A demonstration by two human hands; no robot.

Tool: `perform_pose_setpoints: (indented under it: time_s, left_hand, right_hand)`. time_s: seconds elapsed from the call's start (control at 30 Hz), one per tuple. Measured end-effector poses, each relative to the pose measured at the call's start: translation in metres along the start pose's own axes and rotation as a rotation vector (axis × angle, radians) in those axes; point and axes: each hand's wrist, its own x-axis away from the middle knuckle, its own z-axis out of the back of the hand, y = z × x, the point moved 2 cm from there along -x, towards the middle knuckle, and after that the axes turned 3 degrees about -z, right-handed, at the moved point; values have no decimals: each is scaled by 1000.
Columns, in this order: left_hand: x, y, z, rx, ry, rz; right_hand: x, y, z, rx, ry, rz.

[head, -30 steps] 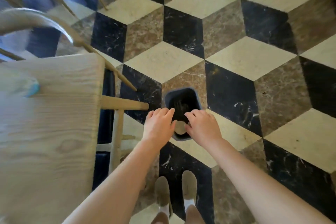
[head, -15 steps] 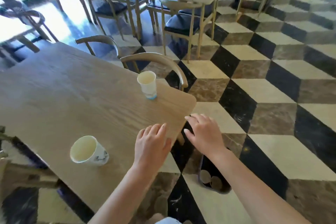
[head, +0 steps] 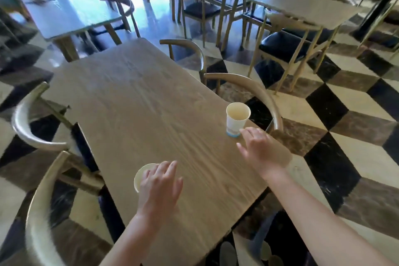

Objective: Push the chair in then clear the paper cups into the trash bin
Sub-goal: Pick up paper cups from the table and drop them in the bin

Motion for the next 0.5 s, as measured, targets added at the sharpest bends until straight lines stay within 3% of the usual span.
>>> perform_pose_setpoints:
  time_s: [0.2, 0.37, 0.5]
  left_hand:
    - [8, -15, -11, -34, -113, 234]
    - [17, -16, -18, -62, -111, 280]
    - [22, -12, -28, -67, -74, 290]
  right_hand:
    - [-59, 22, -39, 11, -81, 36]
    - [-85, 36, -58, 70, -220, 13]
    - [-92, 36, -63, 51, -188, 146]
